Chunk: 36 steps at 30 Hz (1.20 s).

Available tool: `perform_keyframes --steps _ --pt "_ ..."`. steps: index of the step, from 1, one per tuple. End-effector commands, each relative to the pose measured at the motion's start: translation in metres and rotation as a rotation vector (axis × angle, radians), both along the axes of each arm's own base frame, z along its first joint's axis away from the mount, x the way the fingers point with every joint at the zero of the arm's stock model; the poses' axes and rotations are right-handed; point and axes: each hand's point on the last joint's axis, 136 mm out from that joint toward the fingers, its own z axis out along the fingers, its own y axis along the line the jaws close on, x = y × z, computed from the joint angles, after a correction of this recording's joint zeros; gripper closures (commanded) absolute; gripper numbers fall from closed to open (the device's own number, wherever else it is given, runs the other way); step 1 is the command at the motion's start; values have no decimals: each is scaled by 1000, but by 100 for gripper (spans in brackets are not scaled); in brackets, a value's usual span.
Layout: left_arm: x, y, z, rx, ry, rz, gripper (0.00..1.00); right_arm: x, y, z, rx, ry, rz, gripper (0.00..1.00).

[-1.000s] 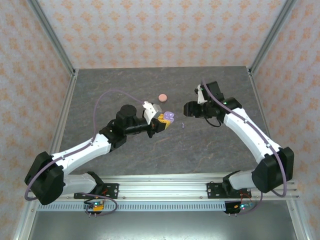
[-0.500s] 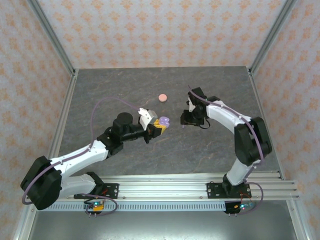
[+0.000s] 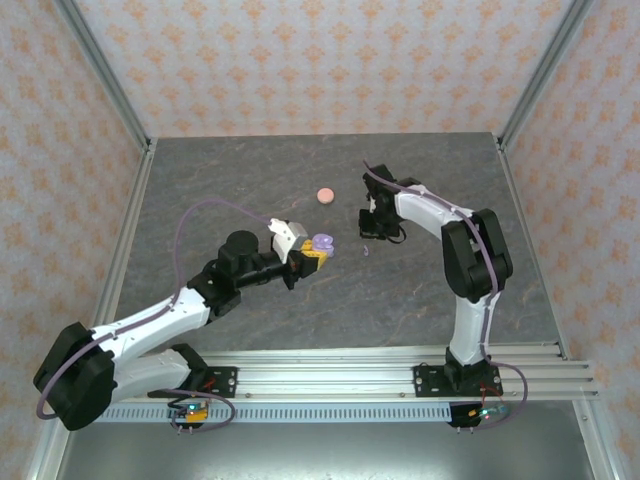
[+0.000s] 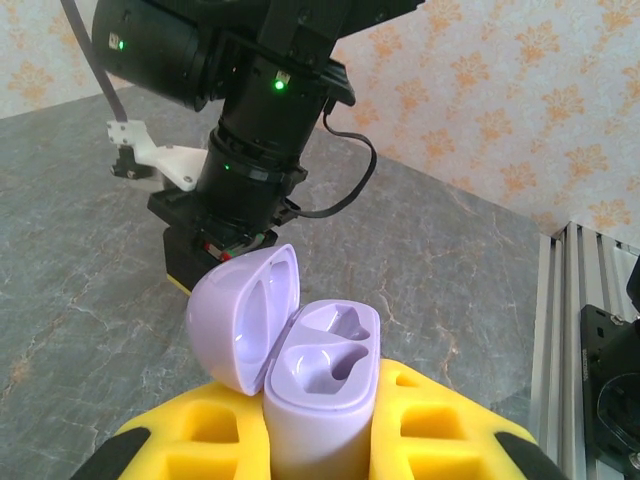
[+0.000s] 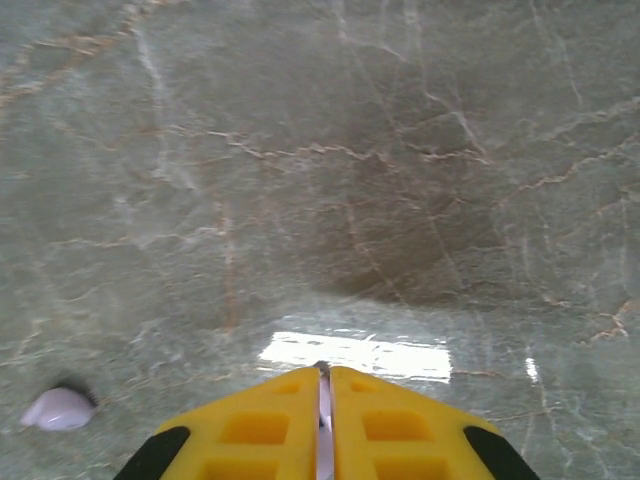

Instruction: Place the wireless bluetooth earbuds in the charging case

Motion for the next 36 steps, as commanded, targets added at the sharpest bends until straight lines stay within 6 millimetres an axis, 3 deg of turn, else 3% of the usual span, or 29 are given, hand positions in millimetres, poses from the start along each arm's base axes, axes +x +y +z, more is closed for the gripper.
perform_keyframes --steps 1,10,23,31,36 --pt "0 2 13 -31 -47 18 91 -5 -8 -8 -80 36 -10 89" --pt "2 2 14 -38 -37 25 91 -10 -6 -22 -85 85 1 89" --pt "4 1 14 -45 -25 32 91 -27 28 -24 15 142 165 89" --pt "4 1 15 -49 -19 32 92 -32 40 -15 1 135 258 88" --pt "4 1 15 -48 -16 32 92 -29 41 5 22 74 241 87"
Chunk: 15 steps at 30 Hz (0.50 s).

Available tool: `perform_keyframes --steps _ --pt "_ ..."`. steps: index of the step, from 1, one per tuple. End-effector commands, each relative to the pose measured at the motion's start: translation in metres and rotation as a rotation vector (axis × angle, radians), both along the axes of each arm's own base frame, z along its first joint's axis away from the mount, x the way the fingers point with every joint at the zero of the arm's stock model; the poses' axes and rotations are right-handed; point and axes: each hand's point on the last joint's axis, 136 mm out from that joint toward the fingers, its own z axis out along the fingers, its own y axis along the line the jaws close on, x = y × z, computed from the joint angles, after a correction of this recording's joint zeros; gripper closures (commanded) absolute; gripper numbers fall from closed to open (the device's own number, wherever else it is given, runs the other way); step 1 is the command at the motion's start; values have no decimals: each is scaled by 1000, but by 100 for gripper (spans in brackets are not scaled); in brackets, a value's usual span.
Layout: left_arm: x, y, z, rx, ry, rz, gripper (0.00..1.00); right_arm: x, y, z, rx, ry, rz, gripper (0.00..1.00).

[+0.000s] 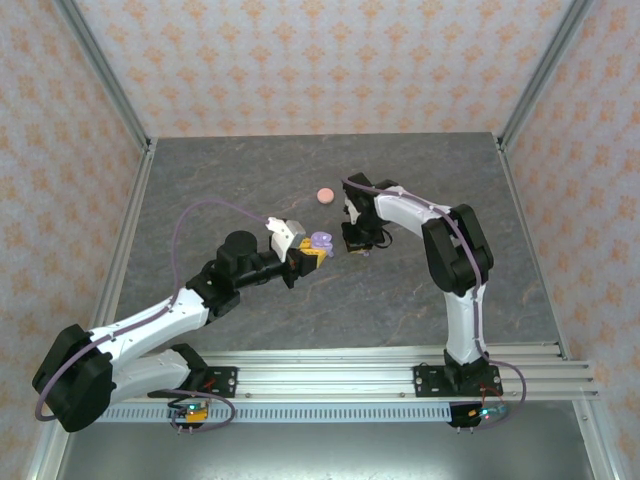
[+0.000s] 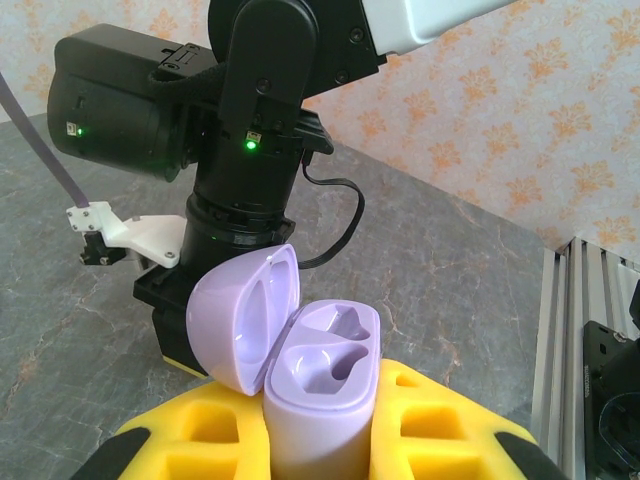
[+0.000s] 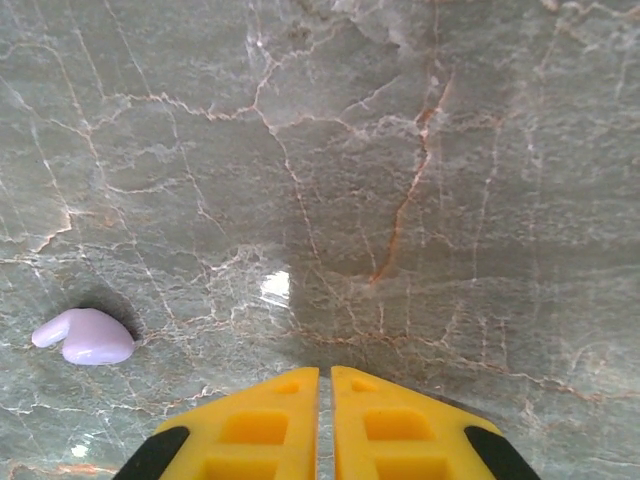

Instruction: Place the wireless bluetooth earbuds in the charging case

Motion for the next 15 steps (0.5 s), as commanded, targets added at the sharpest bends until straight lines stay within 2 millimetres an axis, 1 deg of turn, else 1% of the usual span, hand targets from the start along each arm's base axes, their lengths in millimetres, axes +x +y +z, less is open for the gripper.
perform_keyframes --steps 1,4,7,12,15 --pt "2 -2 11 -29 -28 6 92 0 -2 27 27 -49 2 87" --pt "2 -2 12 -29 -28 6 92 -8 0 38 62 -58 2 87" --pt "3 -3 12 -29 -27 5 92 -19 -3 41 78 -47 7 87" --pt "3 -3 13 -29 -28 3 92 -39 -11 34 72 -11 18 87" --pt "3 -3 13 -29 -28 3 92 -46 -14 28 68 6 18 88"
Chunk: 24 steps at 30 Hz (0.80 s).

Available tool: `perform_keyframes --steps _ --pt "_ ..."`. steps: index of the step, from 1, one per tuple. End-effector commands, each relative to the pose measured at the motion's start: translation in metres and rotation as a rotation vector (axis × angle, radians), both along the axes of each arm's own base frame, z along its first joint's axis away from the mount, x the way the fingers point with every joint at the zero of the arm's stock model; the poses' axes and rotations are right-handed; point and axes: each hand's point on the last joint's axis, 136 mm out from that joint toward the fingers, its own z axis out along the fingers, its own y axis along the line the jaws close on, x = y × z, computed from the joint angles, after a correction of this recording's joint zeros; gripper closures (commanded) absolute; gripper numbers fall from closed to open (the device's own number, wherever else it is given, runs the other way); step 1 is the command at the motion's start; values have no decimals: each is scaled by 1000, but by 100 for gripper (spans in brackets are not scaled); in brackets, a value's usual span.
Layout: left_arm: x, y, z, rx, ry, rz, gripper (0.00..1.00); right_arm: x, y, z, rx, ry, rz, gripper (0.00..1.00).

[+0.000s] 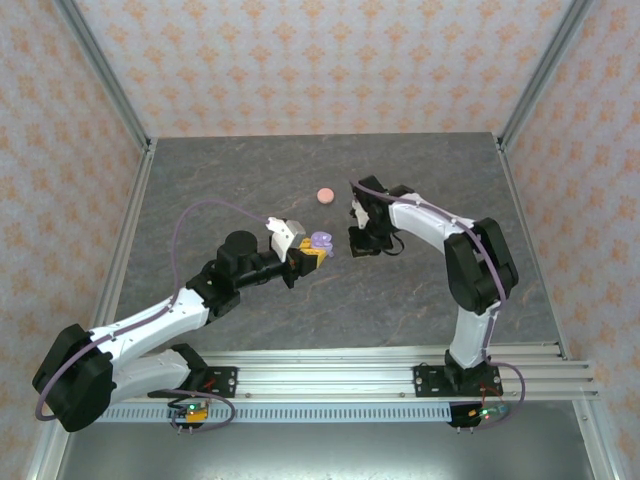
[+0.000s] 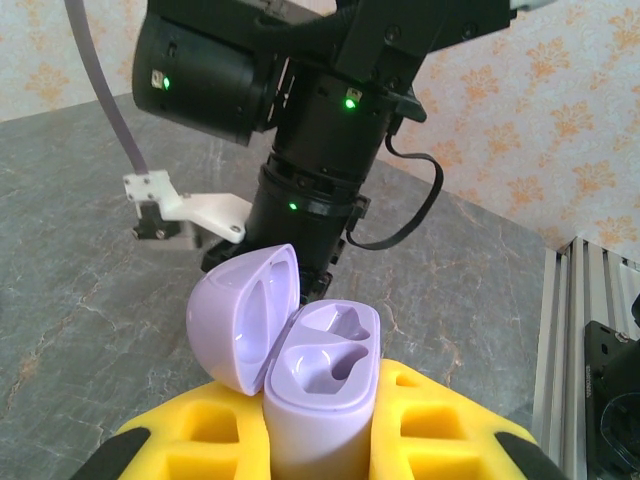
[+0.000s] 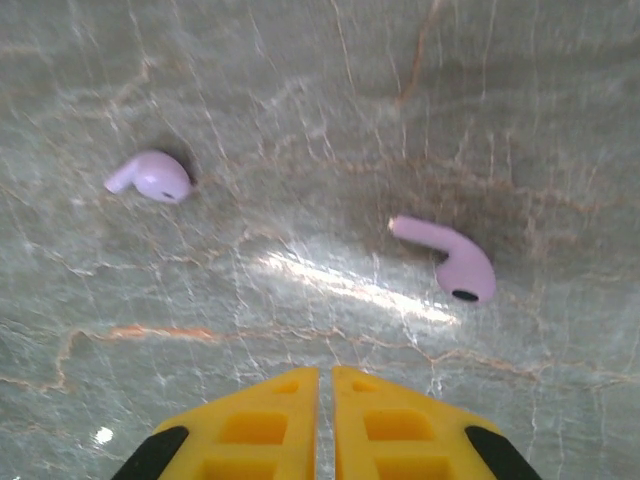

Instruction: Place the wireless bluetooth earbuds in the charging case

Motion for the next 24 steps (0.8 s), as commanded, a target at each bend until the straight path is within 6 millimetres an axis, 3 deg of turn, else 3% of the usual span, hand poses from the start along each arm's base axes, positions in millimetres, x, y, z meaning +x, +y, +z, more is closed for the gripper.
perform_keyframes --steps 1,11,24 --pt "2 -3 14 -31 -30 1 92 -10 -5 -2 -2 15 9 88" --pt "3 -3 15 -38 -28 4 92 -5 -24 -23 -127 24 -50 88" --pt "2 -2 12 -30 -21 7 92 25 -37 -32 -262 -27 -135 91"
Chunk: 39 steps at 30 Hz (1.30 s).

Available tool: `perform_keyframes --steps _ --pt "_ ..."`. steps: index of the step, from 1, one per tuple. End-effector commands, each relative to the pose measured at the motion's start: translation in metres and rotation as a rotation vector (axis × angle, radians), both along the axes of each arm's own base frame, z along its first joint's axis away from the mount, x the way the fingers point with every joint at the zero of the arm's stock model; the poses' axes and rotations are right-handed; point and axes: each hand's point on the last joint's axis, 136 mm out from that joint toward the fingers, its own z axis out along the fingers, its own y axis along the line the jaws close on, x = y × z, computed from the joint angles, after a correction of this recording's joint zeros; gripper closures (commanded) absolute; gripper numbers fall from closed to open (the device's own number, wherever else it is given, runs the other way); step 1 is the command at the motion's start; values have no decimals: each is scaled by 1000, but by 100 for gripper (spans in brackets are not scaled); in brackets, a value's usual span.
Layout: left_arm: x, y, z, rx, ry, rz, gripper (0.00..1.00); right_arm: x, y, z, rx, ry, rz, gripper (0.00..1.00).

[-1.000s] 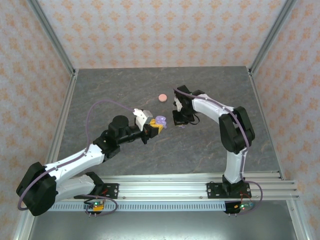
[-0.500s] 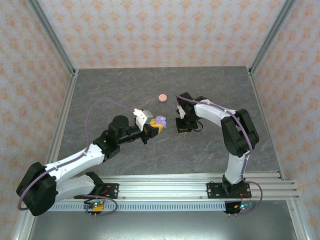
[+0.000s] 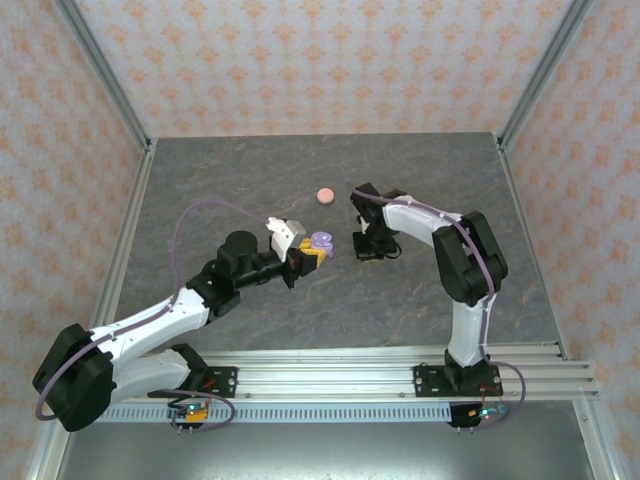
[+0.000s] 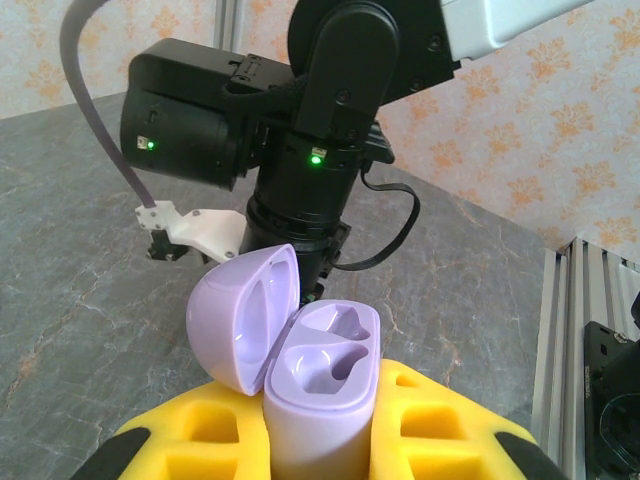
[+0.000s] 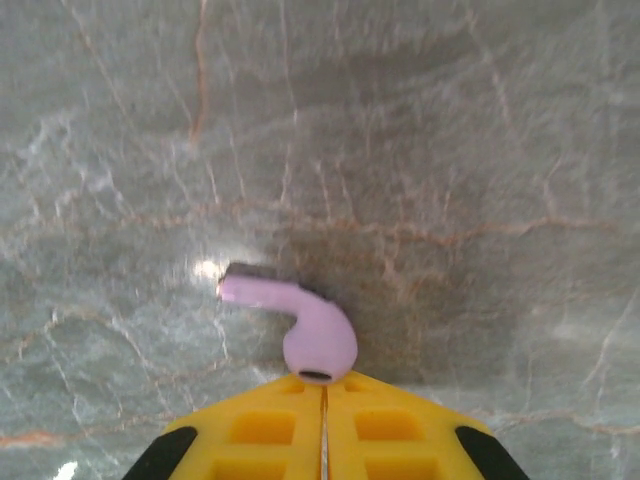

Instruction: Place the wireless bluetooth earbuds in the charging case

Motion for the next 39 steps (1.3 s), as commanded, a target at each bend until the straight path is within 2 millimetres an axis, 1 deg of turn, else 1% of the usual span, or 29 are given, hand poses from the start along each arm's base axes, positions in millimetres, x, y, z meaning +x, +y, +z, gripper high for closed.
perform_keyframes --steps 1,8,12,16,19,22,25,26,29,32,35,39 --pt "2 -2 13 -28 -25 6 92 12 -11 0 -82 -25 -50 91" --pt "1 -1 13 -27 -23 9 92 28 -10 3 -107 -48 -49 91" --pt "1 1 13 -26 -27 14 92 29 -10 7 -116 -49 -39 90" --pt "1 1 13 -26 -28 17 92 28 -14 18 -112 -75 -43 89" --pt "1 1 12 -24 -24 16 92 26 -10 30 -77 -96 -39 88" --pt "1 0 14 -26 -26 14 92 24 -4 41 -28 -110 -15 85" --pt "1 0 14 -25 -25 15 92 25 3 47 8 -119 21 80" --pt "1 0 14 -25 -24 14 92 25 4 48 12 -118 38 78" --pt "1 0 15 -26 -22 13 92 25 7 45 12 -103 96 68" --pt "1 0 17 -29 -25 12 92 25 12 39 23 -81 156 62" --pt "1 0 18 -28 -25 11 92 26 14 32 18 -62 208 60" --pt "1 0 17 -27 -24 12 92 30 16 28 11 -65 241 59"
